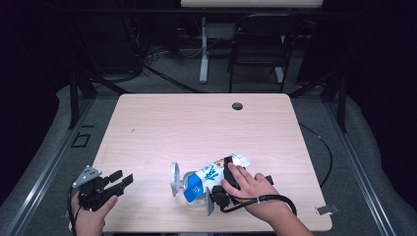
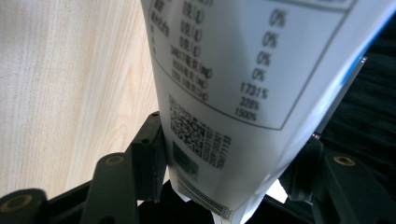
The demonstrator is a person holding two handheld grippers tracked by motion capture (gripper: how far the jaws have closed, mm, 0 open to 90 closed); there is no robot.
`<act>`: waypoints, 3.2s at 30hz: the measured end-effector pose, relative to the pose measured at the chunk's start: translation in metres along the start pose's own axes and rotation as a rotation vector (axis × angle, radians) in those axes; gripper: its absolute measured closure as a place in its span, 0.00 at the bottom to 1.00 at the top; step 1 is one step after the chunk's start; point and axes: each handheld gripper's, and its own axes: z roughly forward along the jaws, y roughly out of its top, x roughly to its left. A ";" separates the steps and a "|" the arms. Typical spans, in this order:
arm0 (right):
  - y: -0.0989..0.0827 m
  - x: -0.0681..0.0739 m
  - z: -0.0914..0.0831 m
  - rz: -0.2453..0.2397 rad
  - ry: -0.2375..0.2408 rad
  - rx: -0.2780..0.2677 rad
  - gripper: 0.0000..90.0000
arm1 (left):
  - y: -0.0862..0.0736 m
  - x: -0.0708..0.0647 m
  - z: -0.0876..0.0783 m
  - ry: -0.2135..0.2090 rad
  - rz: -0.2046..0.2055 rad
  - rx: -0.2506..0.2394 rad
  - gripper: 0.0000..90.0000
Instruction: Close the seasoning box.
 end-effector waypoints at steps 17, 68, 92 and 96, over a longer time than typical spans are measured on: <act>0.000 0.000 0.000 -0.010 -0.002 0.000 0.49 | 0.000 0.001 0.000 0.002 -0.004 -0.005 0.55; 0.002 -0.003 -0.003 -0.054 -0.013 0.028 0.50 | -0.001 0.003 0.000 0.005 -0.019 -0.011 0.55; 0.002 -0.003 -0.003 -0.057 -0.017 0.020 0.50 | -0.002 0.003 0.001 0.003 -0.020 -0.007 0.55; 0.002 -0.003 -0.003 -0.058 -0.017 0.021 0.50 | -0.002 0.003 0.000 0.004 -0.020 -0.008 0.55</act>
